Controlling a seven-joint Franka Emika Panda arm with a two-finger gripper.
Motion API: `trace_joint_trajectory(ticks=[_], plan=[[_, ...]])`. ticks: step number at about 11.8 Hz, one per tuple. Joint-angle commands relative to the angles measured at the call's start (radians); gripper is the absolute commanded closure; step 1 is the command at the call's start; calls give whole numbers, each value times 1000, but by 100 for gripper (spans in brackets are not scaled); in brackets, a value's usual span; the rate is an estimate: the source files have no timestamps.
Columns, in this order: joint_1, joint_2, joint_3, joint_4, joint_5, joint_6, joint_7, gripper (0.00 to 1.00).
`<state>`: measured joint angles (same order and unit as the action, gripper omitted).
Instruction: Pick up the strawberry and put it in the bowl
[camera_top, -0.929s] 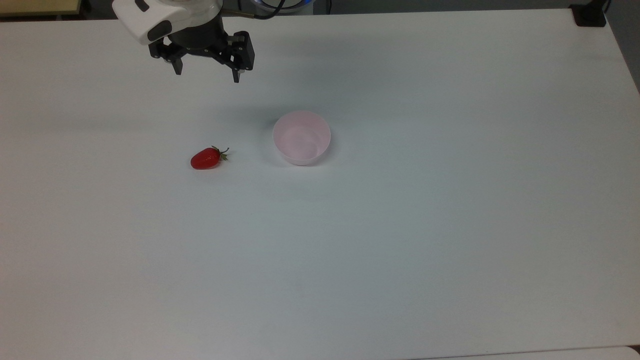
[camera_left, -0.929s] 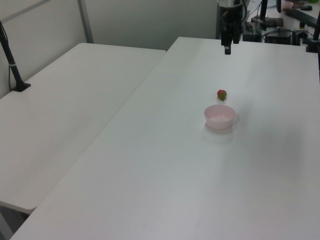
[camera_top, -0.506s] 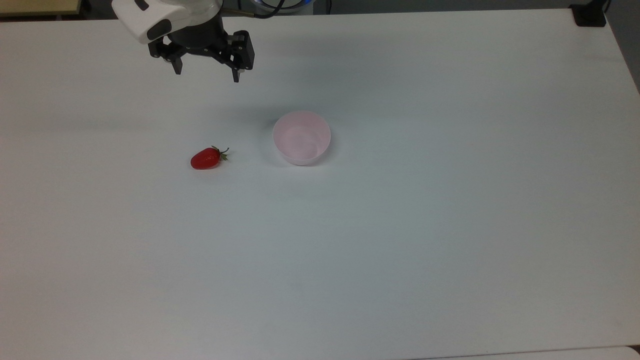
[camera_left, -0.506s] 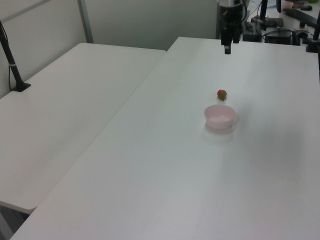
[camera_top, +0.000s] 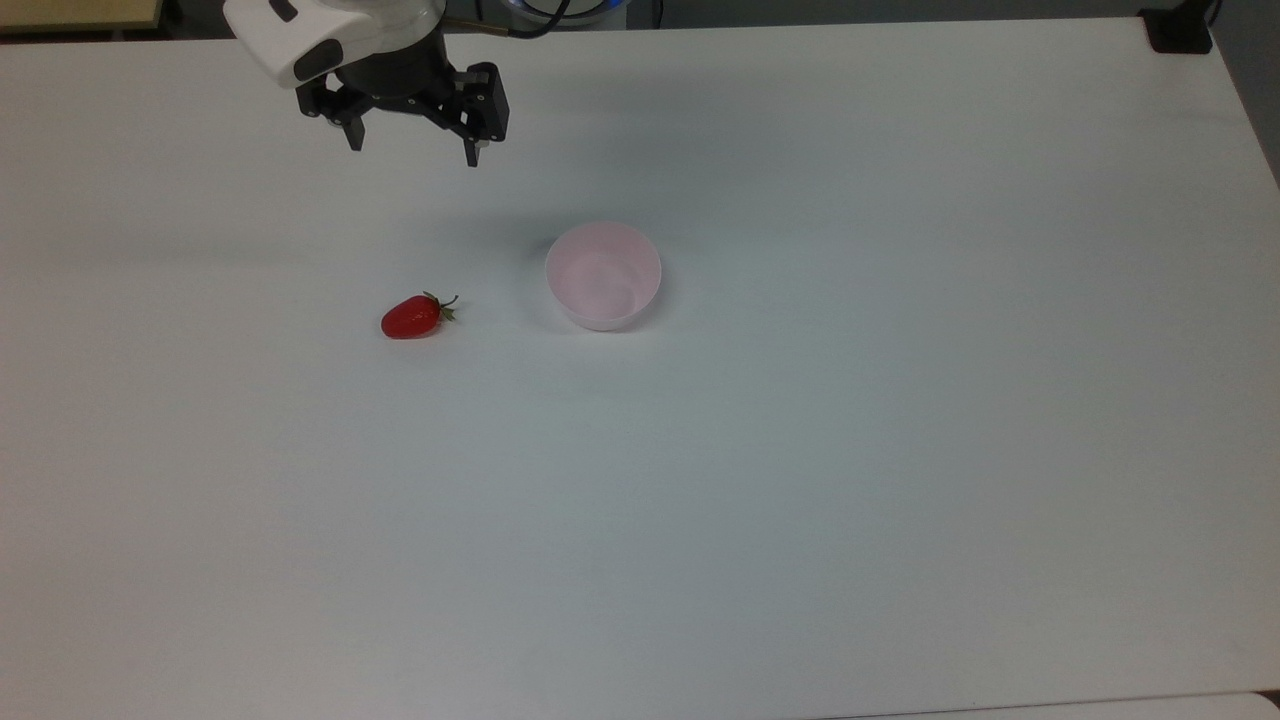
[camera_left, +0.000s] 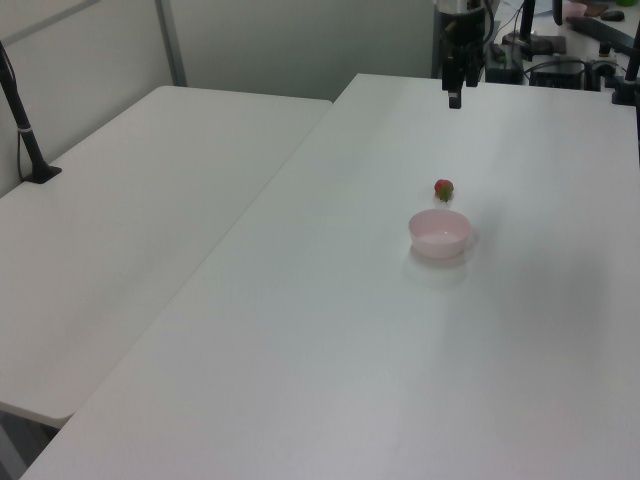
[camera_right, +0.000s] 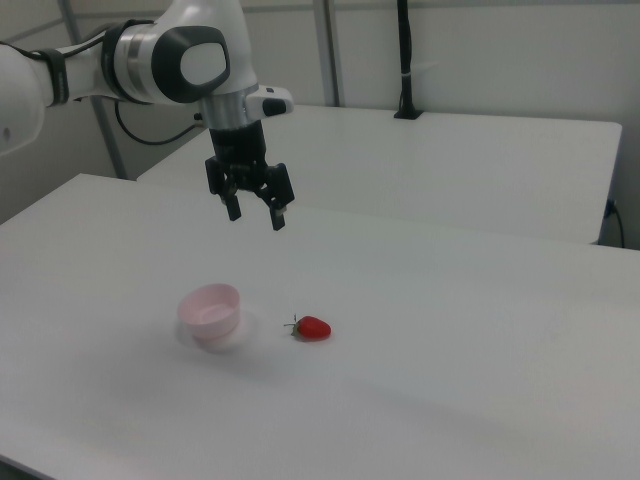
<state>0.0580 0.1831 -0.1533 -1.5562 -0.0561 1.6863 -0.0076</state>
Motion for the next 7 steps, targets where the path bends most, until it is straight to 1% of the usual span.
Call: trace_joint_trajectory(ticks=[1,3,5,7], plan=[[-13,-7,-8,-12,9,93,41,0],[-41,-4,-9,-16,28,139,47,0],[-73,36,-17,-10,32,148,83,0],[-81,79,-37,-19,33,168,87,0]])
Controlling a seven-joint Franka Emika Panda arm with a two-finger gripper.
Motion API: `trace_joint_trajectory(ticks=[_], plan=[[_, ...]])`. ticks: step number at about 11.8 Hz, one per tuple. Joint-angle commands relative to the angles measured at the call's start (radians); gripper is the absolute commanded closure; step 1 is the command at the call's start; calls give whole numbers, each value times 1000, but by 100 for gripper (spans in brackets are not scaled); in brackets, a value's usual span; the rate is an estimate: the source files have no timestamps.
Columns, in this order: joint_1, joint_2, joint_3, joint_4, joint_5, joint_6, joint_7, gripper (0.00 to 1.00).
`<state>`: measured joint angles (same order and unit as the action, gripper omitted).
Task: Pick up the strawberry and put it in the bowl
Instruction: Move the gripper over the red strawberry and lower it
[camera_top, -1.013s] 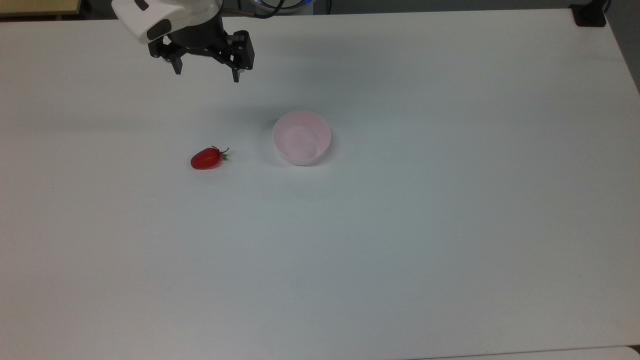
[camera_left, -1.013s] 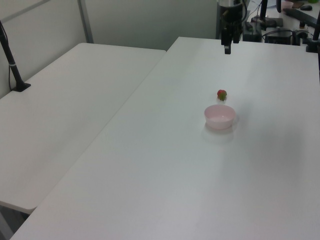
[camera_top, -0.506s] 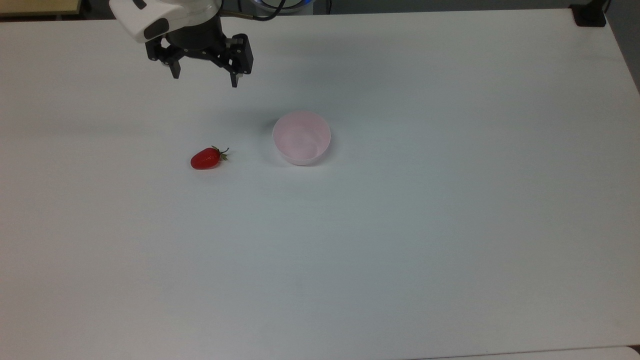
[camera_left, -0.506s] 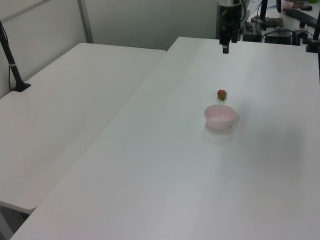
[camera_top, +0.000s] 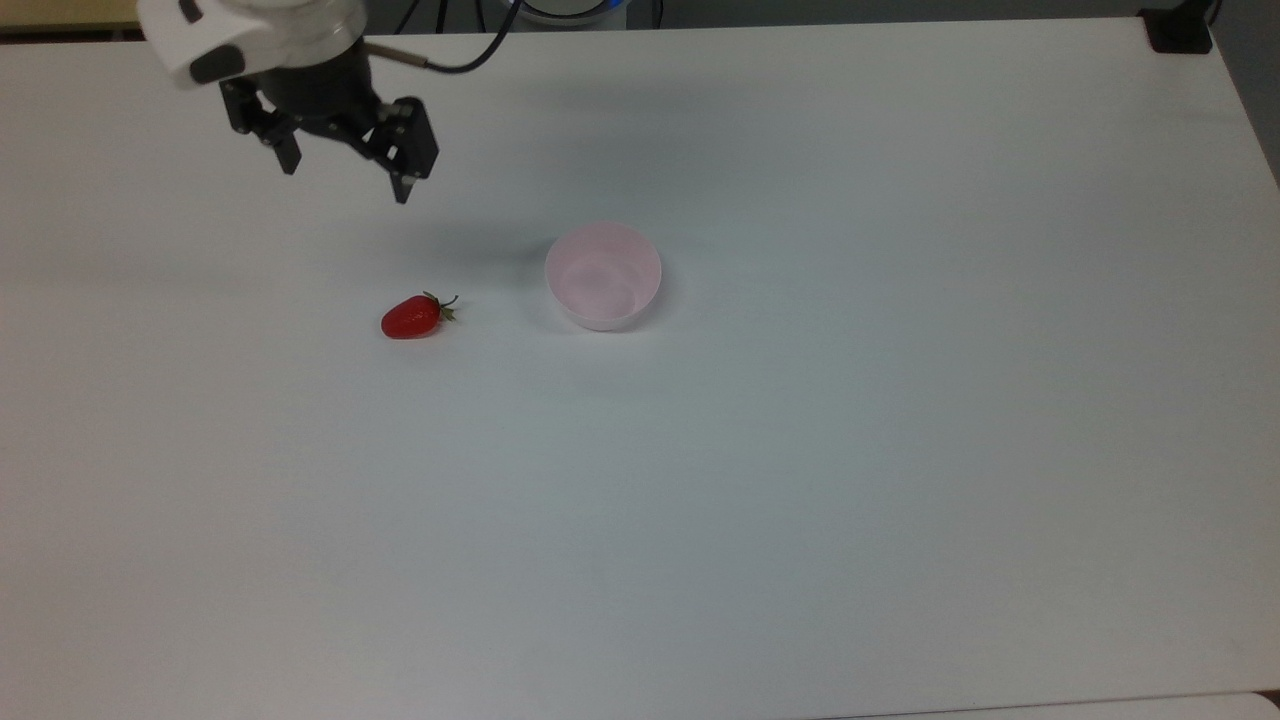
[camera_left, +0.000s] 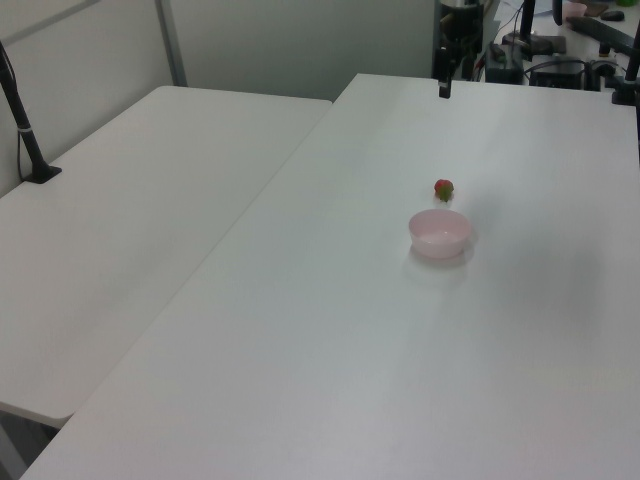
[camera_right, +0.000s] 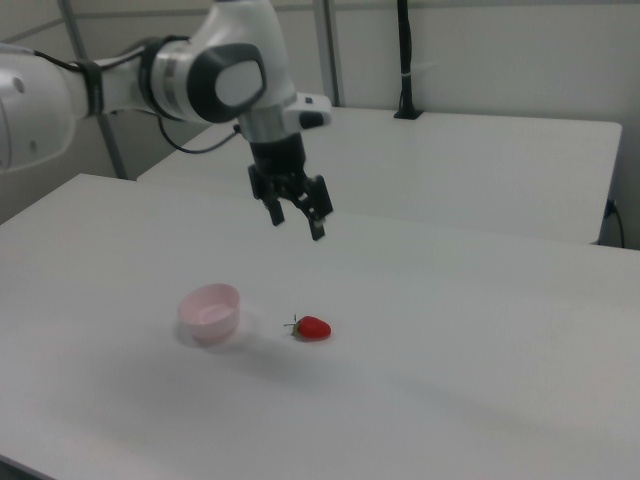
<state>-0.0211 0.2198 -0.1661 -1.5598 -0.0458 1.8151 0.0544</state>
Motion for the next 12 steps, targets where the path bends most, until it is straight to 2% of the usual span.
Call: trace_joint_trajectory(ticks=[1,3,6,7,12], plan=[[-3,68,-39,-34,50,43,80,0],[-2,87,-50,-80,72,142,297,0],[1,79,-61,-144,70,222,520,0],[1,79,-61,-166,69,260,560,0],[6,82,-58,-282,70,312,578,0]])
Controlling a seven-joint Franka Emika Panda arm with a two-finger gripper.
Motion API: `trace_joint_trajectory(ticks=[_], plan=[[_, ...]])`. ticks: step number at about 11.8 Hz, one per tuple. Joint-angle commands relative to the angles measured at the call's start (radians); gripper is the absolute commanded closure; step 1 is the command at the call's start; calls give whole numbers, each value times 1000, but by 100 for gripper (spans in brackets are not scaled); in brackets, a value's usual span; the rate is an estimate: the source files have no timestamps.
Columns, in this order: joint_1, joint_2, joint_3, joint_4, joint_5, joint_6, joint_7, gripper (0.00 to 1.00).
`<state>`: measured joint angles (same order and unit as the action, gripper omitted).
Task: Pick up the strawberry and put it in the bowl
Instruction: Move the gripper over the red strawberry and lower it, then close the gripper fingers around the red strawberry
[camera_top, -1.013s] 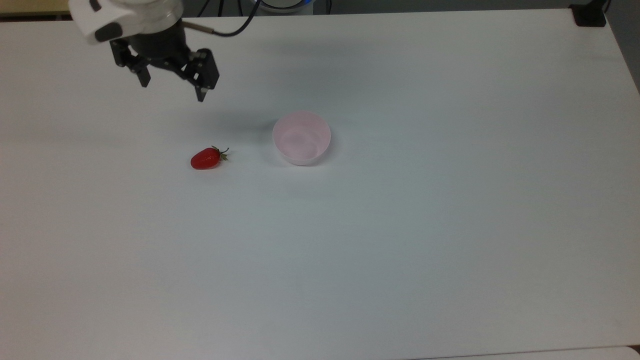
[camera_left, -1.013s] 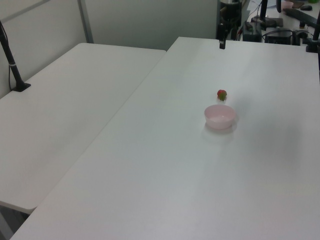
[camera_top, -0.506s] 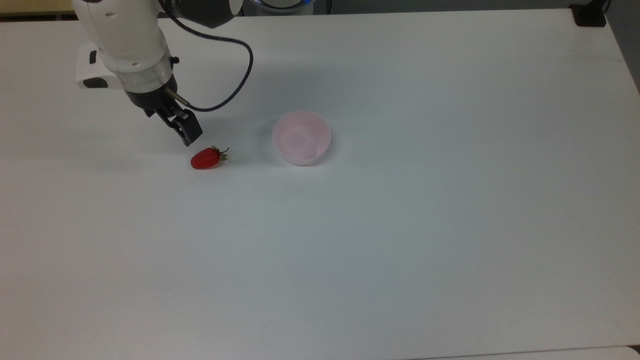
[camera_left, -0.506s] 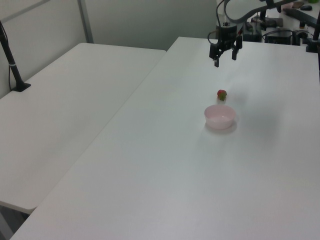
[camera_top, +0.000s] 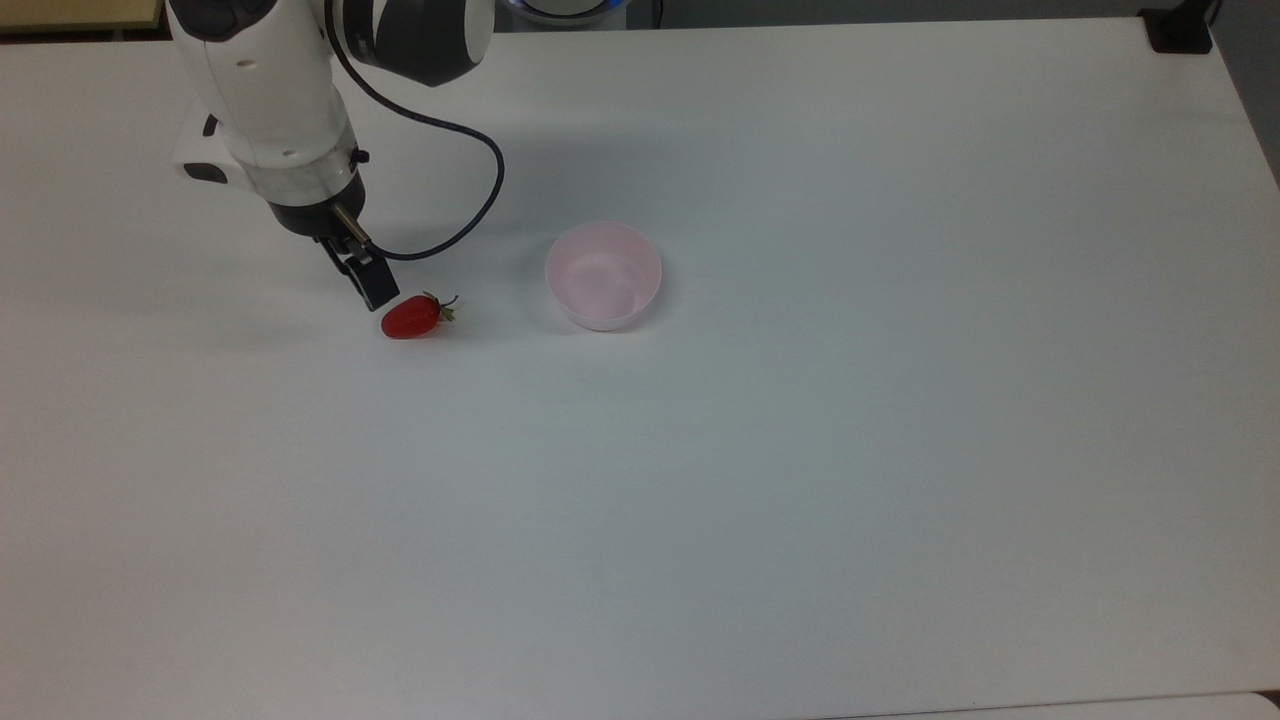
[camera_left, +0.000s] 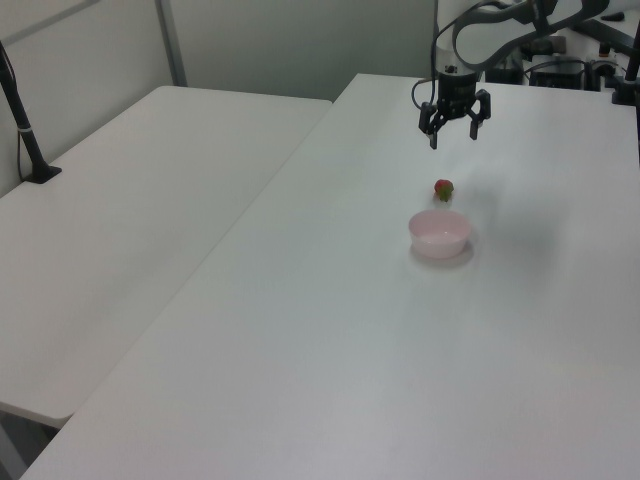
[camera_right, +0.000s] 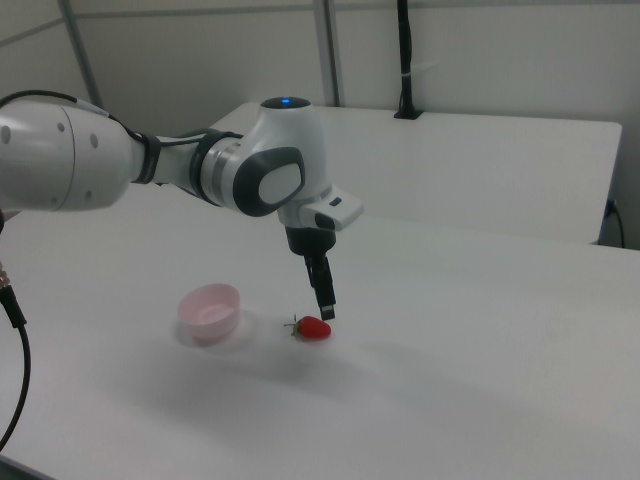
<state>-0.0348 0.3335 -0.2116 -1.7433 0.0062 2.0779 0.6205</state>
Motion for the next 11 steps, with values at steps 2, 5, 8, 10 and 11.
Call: trace_joint_trajectory(ticks=[2,5,8,10,11], plan=[[23,-31,-8,-114,23,103,21,0],[44,-4,-3,-114,31,166,68,0],[76,59,-5,-111,29,191,71,1],[76,84,-5,-107,29,205,71,3],[81,87,-5,-107,29,215,71,5]])
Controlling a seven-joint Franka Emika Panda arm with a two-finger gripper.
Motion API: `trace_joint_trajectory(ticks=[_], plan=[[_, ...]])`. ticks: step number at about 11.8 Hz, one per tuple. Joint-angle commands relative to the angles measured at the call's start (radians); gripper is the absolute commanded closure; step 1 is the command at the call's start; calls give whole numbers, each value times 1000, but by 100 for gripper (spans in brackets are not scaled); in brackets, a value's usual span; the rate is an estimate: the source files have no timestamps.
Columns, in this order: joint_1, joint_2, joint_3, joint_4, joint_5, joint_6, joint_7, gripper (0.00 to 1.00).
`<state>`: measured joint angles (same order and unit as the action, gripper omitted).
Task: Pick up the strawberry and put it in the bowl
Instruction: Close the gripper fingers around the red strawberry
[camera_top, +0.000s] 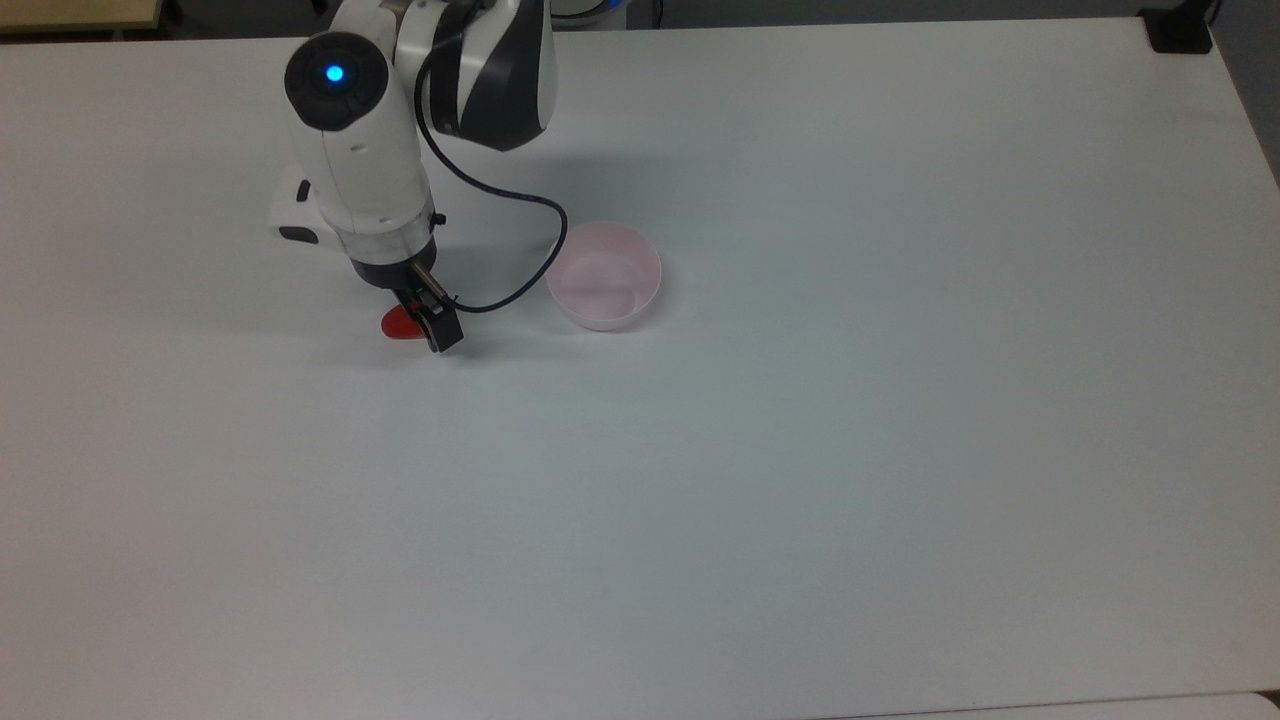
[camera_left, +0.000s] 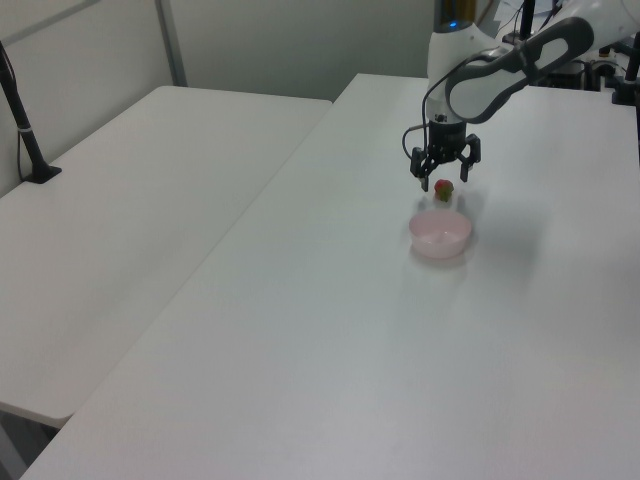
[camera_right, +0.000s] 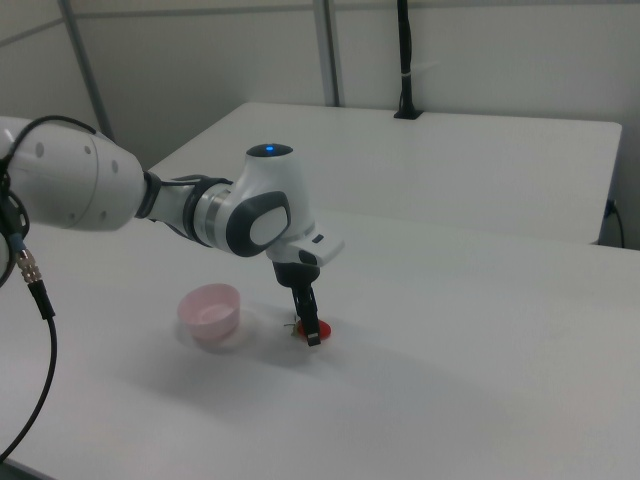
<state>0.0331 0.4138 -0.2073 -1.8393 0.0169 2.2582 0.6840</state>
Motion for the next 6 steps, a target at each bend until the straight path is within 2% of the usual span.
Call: trace_joint_trajectory(ticks=[1,4,6], plan=[[14,8,-9,-12,18,53,8,11],[13,22,-7,-9,18,58,-6,44],[13,19,-7,-8,18,58,-17,48]])
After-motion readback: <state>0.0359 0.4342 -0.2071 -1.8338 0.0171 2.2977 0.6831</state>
